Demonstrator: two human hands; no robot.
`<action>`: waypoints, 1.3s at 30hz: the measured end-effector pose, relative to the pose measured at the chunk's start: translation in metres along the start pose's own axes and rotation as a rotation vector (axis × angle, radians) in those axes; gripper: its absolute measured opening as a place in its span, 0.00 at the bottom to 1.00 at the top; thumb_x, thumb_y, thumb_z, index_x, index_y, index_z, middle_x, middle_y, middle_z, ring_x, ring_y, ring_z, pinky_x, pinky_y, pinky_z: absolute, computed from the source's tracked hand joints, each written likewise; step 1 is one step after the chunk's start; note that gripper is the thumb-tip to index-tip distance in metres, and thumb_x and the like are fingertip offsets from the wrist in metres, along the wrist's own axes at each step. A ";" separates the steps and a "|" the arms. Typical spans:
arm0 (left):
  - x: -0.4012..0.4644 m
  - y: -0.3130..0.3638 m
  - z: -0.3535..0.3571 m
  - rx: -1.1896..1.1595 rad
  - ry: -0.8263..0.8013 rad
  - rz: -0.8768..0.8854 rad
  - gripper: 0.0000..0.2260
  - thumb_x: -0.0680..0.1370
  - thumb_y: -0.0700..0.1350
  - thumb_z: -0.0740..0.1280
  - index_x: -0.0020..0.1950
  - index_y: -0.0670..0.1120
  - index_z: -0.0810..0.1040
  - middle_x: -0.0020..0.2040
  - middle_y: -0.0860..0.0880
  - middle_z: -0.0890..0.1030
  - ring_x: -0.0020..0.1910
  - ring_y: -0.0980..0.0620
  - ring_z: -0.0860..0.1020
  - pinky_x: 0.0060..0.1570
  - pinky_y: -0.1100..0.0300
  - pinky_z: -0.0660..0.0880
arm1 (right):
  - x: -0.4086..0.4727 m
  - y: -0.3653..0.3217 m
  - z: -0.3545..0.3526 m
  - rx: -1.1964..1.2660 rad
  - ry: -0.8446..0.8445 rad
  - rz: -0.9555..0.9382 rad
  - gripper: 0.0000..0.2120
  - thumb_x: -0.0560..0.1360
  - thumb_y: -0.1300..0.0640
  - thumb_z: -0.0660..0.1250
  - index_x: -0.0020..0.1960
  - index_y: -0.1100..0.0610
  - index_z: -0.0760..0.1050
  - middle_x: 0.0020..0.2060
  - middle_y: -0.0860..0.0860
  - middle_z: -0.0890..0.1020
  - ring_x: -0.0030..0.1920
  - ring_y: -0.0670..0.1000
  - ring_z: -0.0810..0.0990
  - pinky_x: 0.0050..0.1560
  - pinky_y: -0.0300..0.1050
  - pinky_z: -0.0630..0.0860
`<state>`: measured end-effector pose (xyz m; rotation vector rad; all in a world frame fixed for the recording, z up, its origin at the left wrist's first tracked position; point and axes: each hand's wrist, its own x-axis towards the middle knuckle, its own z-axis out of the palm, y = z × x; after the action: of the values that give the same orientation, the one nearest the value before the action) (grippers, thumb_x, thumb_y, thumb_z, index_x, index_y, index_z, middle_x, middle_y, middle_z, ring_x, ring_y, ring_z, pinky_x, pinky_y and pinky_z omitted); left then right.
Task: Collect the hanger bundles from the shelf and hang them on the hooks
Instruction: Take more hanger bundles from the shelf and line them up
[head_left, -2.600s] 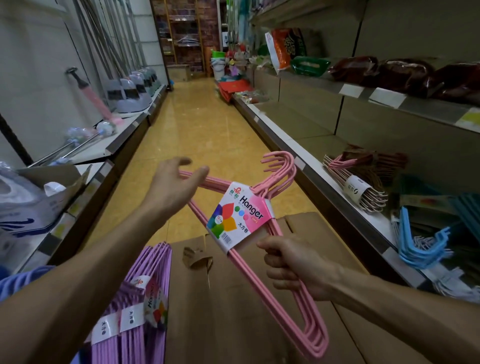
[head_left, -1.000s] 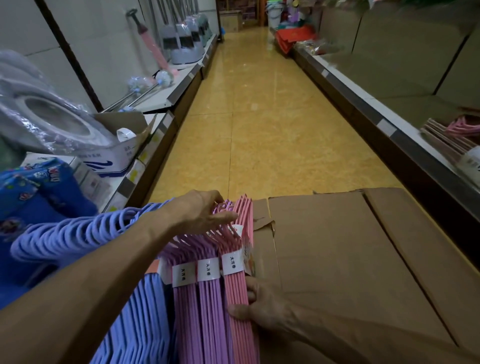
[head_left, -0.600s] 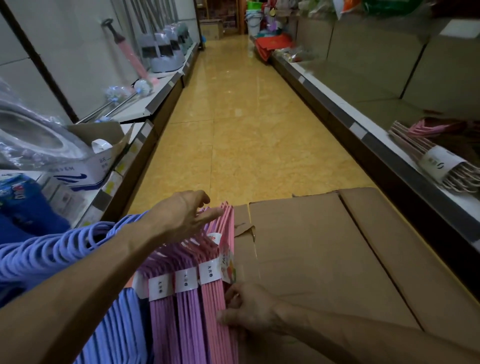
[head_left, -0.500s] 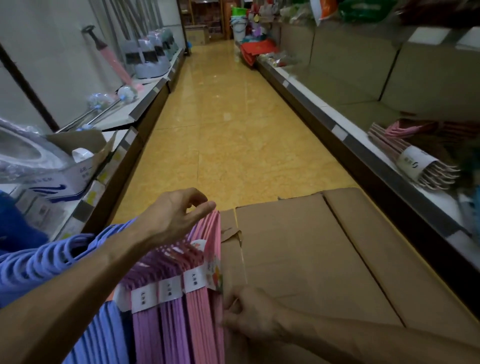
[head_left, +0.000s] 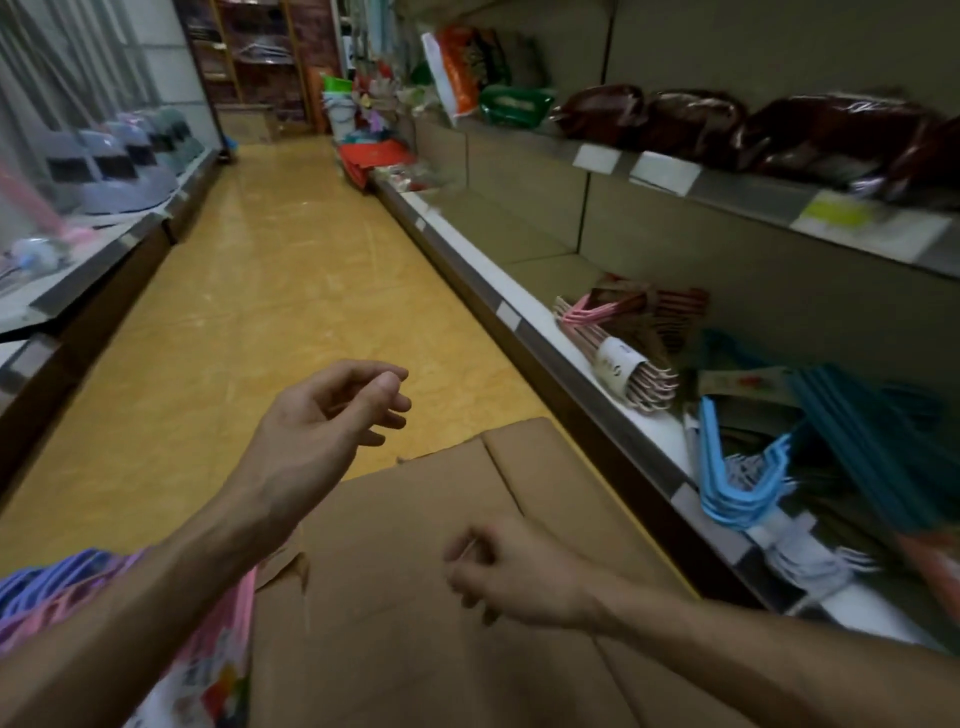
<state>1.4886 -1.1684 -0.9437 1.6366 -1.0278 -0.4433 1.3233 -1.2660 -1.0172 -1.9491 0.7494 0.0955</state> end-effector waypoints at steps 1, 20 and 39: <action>0.006 0.003 0.010 -0.022 0.005 0.005 0.09 0.80 0.52 0.63 0.57 0.53 0.81 0.47 0.56 0.84 0.48 0.58 0.83 0.49 0.57 0.79 | 0.004 0.004 -0.018 0.033 0.040 -0.007 0.08 0.80 0.55 0.66 0.58 0.54 0.76 0.49 0.54 0.83 0.49 0.52 0.84 0.49 0.48 0.84; 0.099 -0.012 0.133 -0.192 0.030 -0.022 0.10 0.82 0.49 0.62 0.60 0.51 0.79 0.47 0.51 0.84 0.49 0.52 0.83 0.49 0.53 0.80 | 0.171 0.058 -0.228 1.273 0.459 0.025 0.21 0.79 0.52 0.68 0.69 0.58 0.70 0.67 0.67 0.69 0.65 0.65 0.75 0.52 0.57 0.82; 0.068 -0.003 0.103 -0.179 -0.003 -0.049 0.10 0.81 0.49 0.63 0.59 0.51 0.80 0.48 0.51 0.84 0.47 0.50 0.84 0.46 0.55 0.79 | 0.126 0.065 -0.267 1.267 0.709 0.101 0.07 0.79 0.65 0.57 0.51 0.63 0.74 0.51 0.59 0.77 0.50 0.56 0.78 0.45 0.57 0.82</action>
<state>1.4515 -1.2840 -0.9655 1.5036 -0.9241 -0.5547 1.3238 -1.5666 -0.9835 -0.6808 0.9966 -0.8514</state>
